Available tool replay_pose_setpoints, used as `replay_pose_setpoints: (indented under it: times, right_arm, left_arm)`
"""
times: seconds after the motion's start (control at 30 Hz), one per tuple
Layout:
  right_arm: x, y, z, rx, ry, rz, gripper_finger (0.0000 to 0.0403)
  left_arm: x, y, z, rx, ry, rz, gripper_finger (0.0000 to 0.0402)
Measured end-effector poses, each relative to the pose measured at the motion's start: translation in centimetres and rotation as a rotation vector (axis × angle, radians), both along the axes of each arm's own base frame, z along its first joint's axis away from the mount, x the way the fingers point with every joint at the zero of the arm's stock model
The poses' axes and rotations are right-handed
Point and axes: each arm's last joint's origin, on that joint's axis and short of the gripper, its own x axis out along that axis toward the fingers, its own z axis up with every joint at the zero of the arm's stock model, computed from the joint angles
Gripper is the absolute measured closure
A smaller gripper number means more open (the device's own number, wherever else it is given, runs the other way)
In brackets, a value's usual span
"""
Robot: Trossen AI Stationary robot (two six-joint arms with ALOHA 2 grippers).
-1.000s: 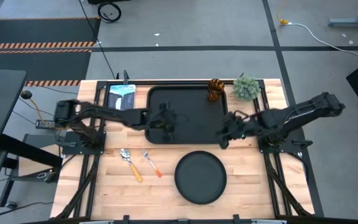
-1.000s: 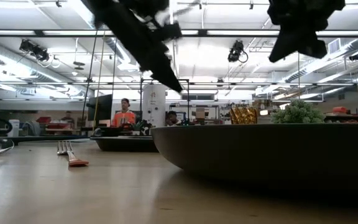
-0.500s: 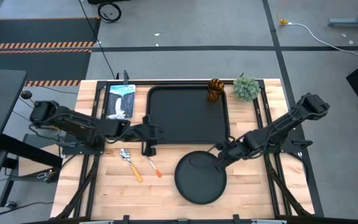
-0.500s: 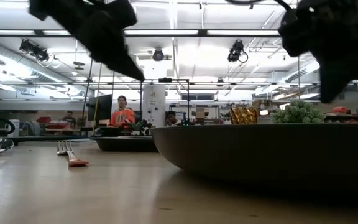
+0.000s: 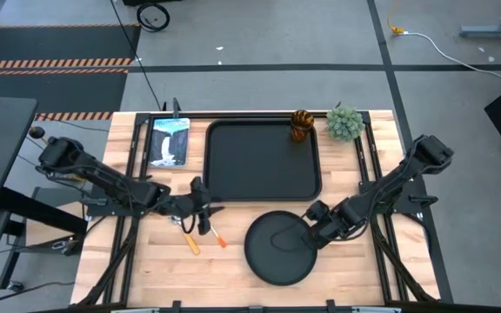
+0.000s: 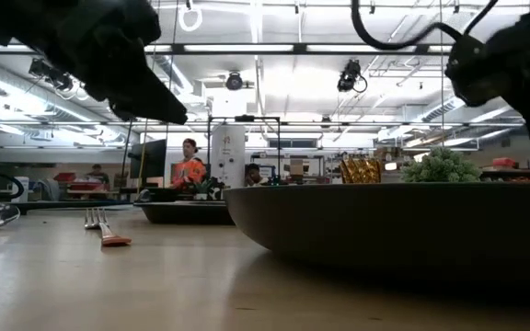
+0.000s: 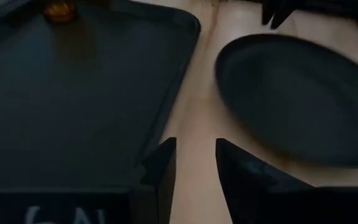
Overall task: Pick and place plate/cup/fork/spoon on tray
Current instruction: Put the black plate on the black tray to the bottom left of the orange cup
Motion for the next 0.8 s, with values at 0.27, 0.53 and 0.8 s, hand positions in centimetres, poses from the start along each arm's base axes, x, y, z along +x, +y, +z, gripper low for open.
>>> replay_pose_setpoints:
  times: [0.27,0.53,0.8]
  right_arm:
    - [0.1,0.9,-0.6,0.004,-0.017,0.000,0.0270]
    - [0.1,2.2,-1.8,0.012,-0.011,-0.026,0.0272]
    - [0.8,2.9,-2.9,0.028,-0.032,-0.023,0.0274]
  left_arm:
    - [-0.4,-1.6,-0.9,-0.164,-0.030,0.016,0.0232]
    - [0.6,-3.2,-3.2,-0.369,-0.007,0.079,0.0175]
    - [2.8,-4.5,-4.7,-0.426,0.051,0.084,0.0189]
